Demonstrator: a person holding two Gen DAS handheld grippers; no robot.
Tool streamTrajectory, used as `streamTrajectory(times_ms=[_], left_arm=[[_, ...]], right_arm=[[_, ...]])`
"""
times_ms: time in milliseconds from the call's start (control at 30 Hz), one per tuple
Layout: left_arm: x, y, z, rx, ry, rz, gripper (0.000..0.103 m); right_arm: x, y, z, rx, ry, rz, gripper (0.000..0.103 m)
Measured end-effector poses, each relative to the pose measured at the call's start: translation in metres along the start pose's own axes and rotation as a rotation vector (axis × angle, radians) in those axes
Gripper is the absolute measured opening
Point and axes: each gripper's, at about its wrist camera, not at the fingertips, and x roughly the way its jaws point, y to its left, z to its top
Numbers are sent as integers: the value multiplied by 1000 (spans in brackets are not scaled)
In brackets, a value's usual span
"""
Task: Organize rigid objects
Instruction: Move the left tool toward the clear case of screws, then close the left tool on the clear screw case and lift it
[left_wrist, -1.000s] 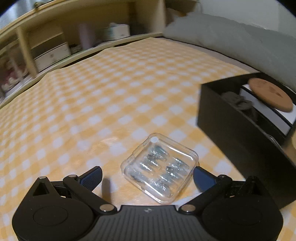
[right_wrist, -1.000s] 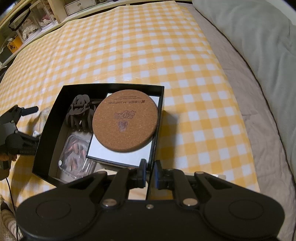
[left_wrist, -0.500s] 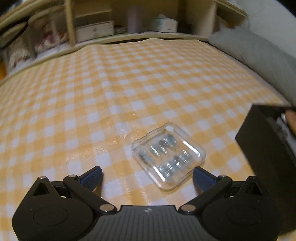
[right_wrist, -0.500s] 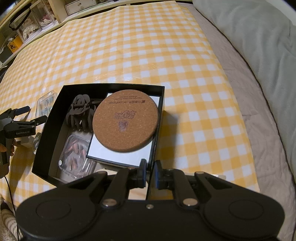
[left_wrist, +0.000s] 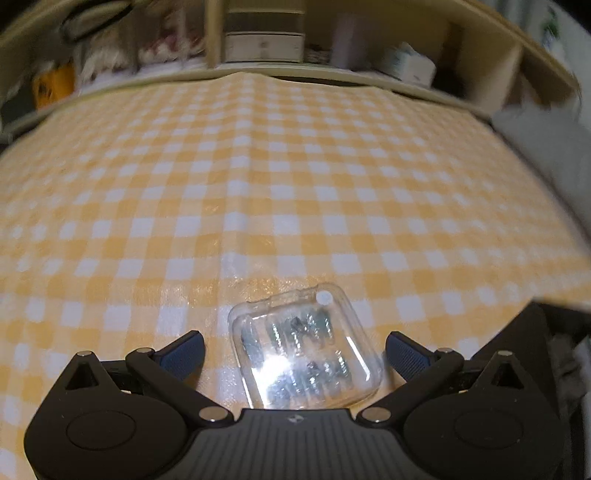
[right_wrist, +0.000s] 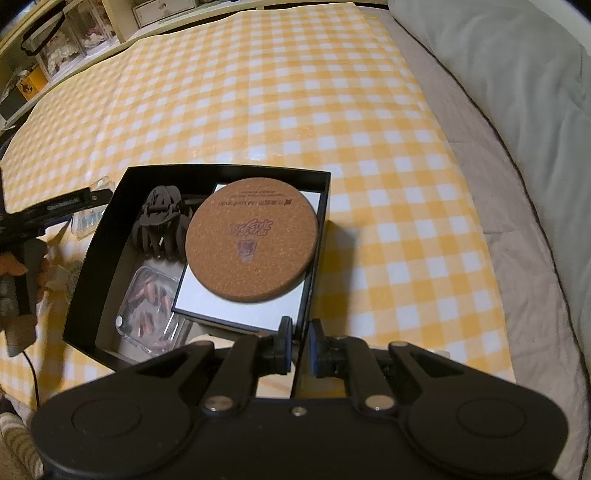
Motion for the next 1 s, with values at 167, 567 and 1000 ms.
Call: streamTrajectory(times_ms=[167, 567, 1000], left_arm=[[1, 9, 0, 74, 27, 27, 103], [-3, 43, 3, -35, 29, 50, 103], [-16, 31, 6, -13, -35, -12, 73]], right_arm=[[0, 1, 0, 7, 0, 1, 11], [1, 1, 1, 2, 0, -4, 12], [1, -1, 0, 14, -4, -1, 9]])
